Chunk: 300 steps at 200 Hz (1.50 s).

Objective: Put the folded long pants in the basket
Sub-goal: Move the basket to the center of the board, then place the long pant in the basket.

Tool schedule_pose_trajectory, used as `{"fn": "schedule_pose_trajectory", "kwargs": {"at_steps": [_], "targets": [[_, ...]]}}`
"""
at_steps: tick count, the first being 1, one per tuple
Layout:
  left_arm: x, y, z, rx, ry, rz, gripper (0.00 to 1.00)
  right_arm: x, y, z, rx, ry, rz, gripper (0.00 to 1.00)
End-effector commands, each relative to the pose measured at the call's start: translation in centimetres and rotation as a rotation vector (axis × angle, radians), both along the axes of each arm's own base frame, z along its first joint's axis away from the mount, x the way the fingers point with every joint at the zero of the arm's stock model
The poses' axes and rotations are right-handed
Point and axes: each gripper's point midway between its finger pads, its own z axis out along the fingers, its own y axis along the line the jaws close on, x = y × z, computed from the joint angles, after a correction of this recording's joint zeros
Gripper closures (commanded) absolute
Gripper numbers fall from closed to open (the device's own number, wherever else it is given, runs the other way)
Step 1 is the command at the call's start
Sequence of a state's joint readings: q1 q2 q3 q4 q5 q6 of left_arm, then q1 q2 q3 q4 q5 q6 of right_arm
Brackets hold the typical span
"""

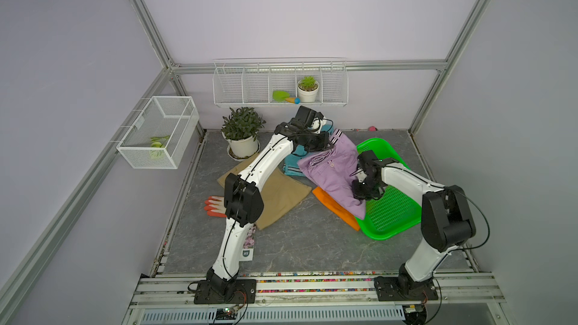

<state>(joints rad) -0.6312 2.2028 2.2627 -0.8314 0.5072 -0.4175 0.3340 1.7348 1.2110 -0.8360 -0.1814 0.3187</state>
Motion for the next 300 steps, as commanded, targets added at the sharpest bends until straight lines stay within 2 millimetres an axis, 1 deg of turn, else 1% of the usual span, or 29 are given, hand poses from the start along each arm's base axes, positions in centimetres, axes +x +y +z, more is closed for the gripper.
{"fn": "schedule_pose_trajectory", "kwargs": {"at_steps": [1, 11, 19, 30, 39, 48, 55, 65, 72, 78, 83, 102, 116, 120, 127, 148, 158, 172, 180, 189, 206, 222, 233, 249, 258, 265, 271, 285, 300], "targets": [[-2.6, 2.0, 5.1, -0.026, -0.078, -0.031, 1.00, -5.2, 7.4, 3.8, 0.286, 0.046, 0.280, 1.00], [-3.5, 3.0, 5.1, -0.012, -0.069, -0.021, 1.00, -6.6, 9.7, 5.1, 0.370, 0.034, 0.373, 1.00], [-4.4, 3.8, 5.0, -0.006, -0.059, -0.022, 1.00, -7.5, 10.8, 5.9, 0.405, 0.028, 0.427, 1.00], [-5.5, 4.7, 5.0, -0.003, -0.052, -0.026, 1.00, -8.0, 11.2, 6.4, 0.408, 0.020, 0.464, 1.00], [-6.3, 5.2, 5.0, 0.000, -0.047, -0.032, 1.00, -7.5, 10.7, 6.2, 0.374, 0.001, 0.456, 1.00], [-7.1, 5.6, 5.1, 0.002, -0.047, -0.041, 1.00, -6.2, 9.2, 5.9, 0.292, -0.027, 0.416, 1.00], [-7.5, 5.9, 5.3, 0.006, -0.051, -0.046, 1.00, -5.0, 7.3, 5.7, 0.209, -0.049, 0.355, 1.00], [-7.9, 6.2, 5.7, 0.010, -0.065, -0.055, 1.00, -3.3, 4.5, 6.0, 0.146, -0.076, 0.236, 1.00], [-7.8, 6.3, 6.0, 0.010, -0.082, -0.057, 1.00, -2.3, 2.3, 6.5, 0.090, -0.102, 0.145, 1.00], [-7.7, 6.4, 6.4, 0.014, -0.099, -0.052, 1.00, -1.7, 0.4, 7.4, 0.050, -0.135, 0.077, 1.00], [-7.5, 6.4, 6.7, 0.019, -0.113, -0.050, 1.00, -1.4, -0.6, 8.5, 0.046, -0.172, 0.034, 1.00], [-6.7, 6.0, 7.8, 0.025, -0.138, -0.066, 1.00, -1.2, -3.9, 12.3, 0.031, -0.320, -0.115, 1.00], [-6.0, 5.2, 7.8, 0.019, -0.133, -0.081, 1.00, -2.2, -5.7, 13.6, -0.011, -0.392, -0.186, 1.00], [-5.9, 4.9, 7.9, 0.009, -0.131, -0.091, 1.00, -2.6, -6.1, 13.8, -0.020, -0.399, -0.204, 1.00], [-5.7, 4.3, 7.4, 0.002, -0.115, -0.108, 1.00, -3.3, -6.5, 14.0, -0.025, -0.406, -0.225, 1.00], [-5.4, 2.4, 5.7, -0.014, -0.076, -0.149, 1.00, -5.7, -8.1, 13.2, -0.073, -0.349, -0.313, 1.00], [-5.4, 1.4, 4.5, -0.021, -0.059, -0.175, 1.00, -6.8, -7.9, 12.8, -0.057, -0.321, -0.308, 1.00], [-5.5, 0.0, 3.1, -0.023, -0.040, -0.202, 1.00, -8.4, -8.4, 11.9, -0.055, -0.286, -0.361, 1.00], [-5.6, -0.8, 2.1, -0.020, -0.030, -0.221, 1.00, -9.0, -7.9, 11.2, -0.014, -0.285, -0.368, 1.00], [-5.3, -1.3, 0.7, -0.006, -0.007, -0.224, 1.00, -9.8, -7.0, 9.4, 0.044, -0.256, -0.363, 1.00], [-4.8, -1.9, -2.2, 0.027, 0.047, -0.229, 1.00, -11.3, -6.2, 6.7, 0.096, -0.180, -0.397, 1.00], [-4.2, -2.3, -4.7, 0.051, 0.072, -0.227, 1.00, -12.2, -6.1, 4.5, 0.076, -0.132, -0.406, 1.00], [-3.9, -2.4, -6.2, 0.078, 0.098, -0.225, 1.00, -12.2, -6.0, 3.4, 0.070, -0.120, -0.413, 1.00], [-3.7, -2.5, -7.8, 0.105, 0.114, -0.231, 1.00, -11.8, -5.6, 2.1, 0.072, -0.102, -0.409, 1.00], [-3.3, -2.3, -8.5, 0.129, 0.108, -0.217, 1.00, -11.6, -6.0, 1.2, 0.034, -0.082, -0.416, 1.00], [-3.2, -2.1, -9.0, 0.149, 0.109, -0.209, 1.00, -11.2, -6.3, 1.1, 0.005, -0.078, -0.422, 1.00], [-3.1, -1.8, -9.4, 0.168, 0.114, -0.203, 1.00, -10.7, -6.9, 1.0, -0.040, -0.078, -0.431, 1.00], [-3.3, -1.1, -10.0, 0.206, 0.129, -0.189, 1.00, -9.5, -9.1, 1.0, -0.185, -0.095, -0.461, 1.00], [-4.2, 0.1, -10.7, 0.256, 0.178, -0.176, 1.00, -7.3, -11.2, 1.4, -0.262, -0.107, -0.493, 1.00]]}}
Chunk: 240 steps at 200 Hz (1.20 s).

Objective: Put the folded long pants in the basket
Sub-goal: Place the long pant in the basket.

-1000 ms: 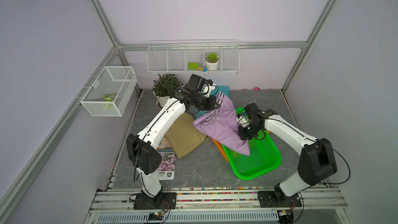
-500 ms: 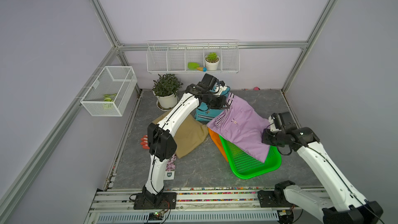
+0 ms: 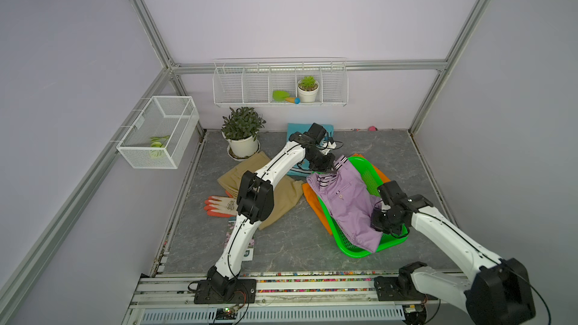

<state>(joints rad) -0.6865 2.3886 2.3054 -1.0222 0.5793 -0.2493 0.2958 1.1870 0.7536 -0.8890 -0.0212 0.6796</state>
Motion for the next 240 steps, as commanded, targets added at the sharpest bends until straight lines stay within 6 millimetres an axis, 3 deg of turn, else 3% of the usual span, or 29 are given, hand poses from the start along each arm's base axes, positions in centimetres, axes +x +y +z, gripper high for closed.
{"fn": "schedule_pose_trajectory", "kwargs": {"at_steps": [1, 23, 47, 63, 80, 97, 127, 161, 192, 240], "targets": [[0.1, 2.0, -0.1, 0.088, -0.009, 0.030, 1.00, 3.7, -3.8, 0.9, -0.175, -0.051, -0.082, 1.00], [-1.9, 3.1, -0.3, 0.087, 0.059, 0.069, 1.00, 6.8, -6.8, 1.1, -0.200, -0.057, -0.172, 1.00], [-6.4, 3.0, 0.7, 0.026, 0.133, 0.053, 1.00, 11.2, -9.5, 1.5, -0.234, -0.079, -0.201, 1.00], [-9.5, 2.7, 1.2, 0.014, 0.160, 0.037, 1.00, 14.3, -9.0, 2.0, -0.189, -0.075, -0.145, 1.00], [-11.5, 2.1, 2.2, 0.000, 0.156, 0.009, 1.00, 15.7, -7.3, 3.2, -0.120, -0.068, -0.072, 1.00], [-10.7, 2.4, 3.7, 0.018, 0.097, 0.029, 1.00, 15.3, -6.4, 5.4, -0.094, -0.121, -0.044, 1.00], [-7.4, 2.4, 7.2, 0.053, -0.042, 0.070, 1.00, 12.8, -6.2, 9.0, -0.069, -0.256, -0.052, 1.00], [-6.2, 2.3, 7.6, 0.112, -0.059, 0.052, 1.00, 10.4, -8.2, 10.9, -0.161, -0.300, -0.106, 1.00], [-6.0, 2.2, 6.1, 0.136, -0.025, 0.030, 1.00, 9.9, -10.1, 9.1, -0.220, -0.251, -0.177, 1.00], [-3.2, 2.8, 2.3, 0.195, -0.021, 0.081, 1.00, 9.6, -8.9, 3.1, -0.156, -0.064, -0.160, 1.00]]}}
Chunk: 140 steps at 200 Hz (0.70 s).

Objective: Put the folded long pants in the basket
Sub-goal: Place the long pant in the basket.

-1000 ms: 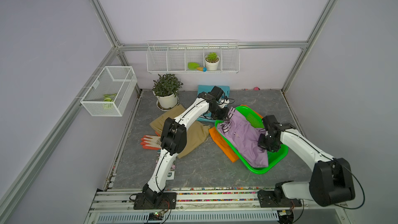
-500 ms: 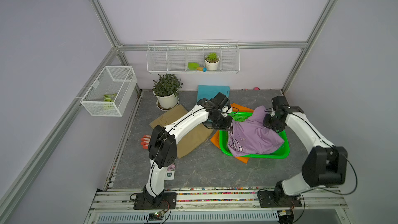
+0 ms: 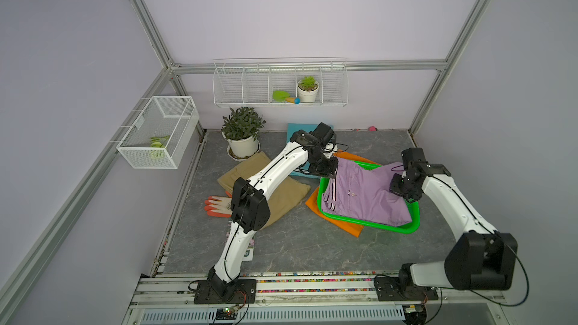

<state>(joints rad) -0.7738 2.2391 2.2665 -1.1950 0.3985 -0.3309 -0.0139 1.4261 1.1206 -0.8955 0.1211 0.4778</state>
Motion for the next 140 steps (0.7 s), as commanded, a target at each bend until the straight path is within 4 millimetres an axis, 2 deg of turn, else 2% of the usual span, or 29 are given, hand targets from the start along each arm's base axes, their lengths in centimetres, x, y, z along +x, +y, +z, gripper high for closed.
{"fn": "schedule_pose_trajectory", "kwargs": {"at_steps": [1, 33, 79, 117, 135, 140], "targets": [[1.8, 1.0, -1.2, 0.030, -0.008, 0.027, 1.00, -0.8, 0.1, -2.5, 0.015, 0.073, -0.022, 1.00], [2.7, 0.7, -2.2, 0.022, -0.013, 0.028, 1.00, -1.9, -1.0, -4.0, -0.043, 0.113, -0.033, 1.00], [3.0, 0.5, -3.9, 0.049, 0.009, 0.025, 1.00, -2.1, -1.4, -5.3, -0.074, 0.165, -0.027, 1.00], [3.2, 0.3, -3.4, 0.039, 0.005, 0.039, 1.00, -2.0, -1.9, -5.9, -0.102, 0.183, -0.030, 0.97], [3.0, 0.2, -3.0, 0.024, 0.010, 0.034, 1.00, -1.8, -1.6, -5.5, -0.082, 0.165, -0.031, 0.93], [3.0, 0.2, -2.7, 0.020, 0.004, 0.035, 0.97, -1.7, -1.5, -5.2, -0.079, 0.151, -0.030, 0.91]]}}
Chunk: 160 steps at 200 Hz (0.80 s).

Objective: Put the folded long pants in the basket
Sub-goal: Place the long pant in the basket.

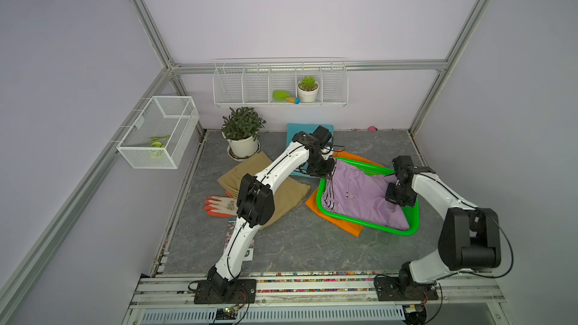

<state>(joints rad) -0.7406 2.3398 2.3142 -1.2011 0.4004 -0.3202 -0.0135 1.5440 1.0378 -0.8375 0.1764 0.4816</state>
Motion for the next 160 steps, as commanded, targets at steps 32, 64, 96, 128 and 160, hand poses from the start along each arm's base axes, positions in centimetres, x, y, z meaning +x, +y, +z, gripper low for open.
{"fn": "schedule_pose_trajectory", "kwargs": {"at_steps": [32, 64, 96, 128, 160], "targets": [[1.2, -0.1, 4.7, -0.067, -0.108, 0.020, 0.65, -0.2, -0.9, 2.9, -0.051, -0.059, -0.016, 0.65], [1.3, 1.1, 8.9, -0.084, -0.196, 0.049, 0.45, 0.2, -1.6, 5.8, -0.093, -0.111, -0.023, 0.49], [0.2, 2.5, 10.9, -0.081, -0.220, 0.060, 0.40, 0.4, -3.1, 7.8, -0.183, -0.151, -0.037, 0.41], [-1.5, 3.8, 8.8, -0.059, -0.178, 0.071, 0.35, 1.3, -3.2, 7.1, -0.177, -0.135, -0.012, 0.34], [-2.9, 4.8, 6.9, -0.055, -0.141, 0.078, 0.34, 3.5, -2.9, 6.7, -0.092, -0.171, -0.010, 0.37]]}}
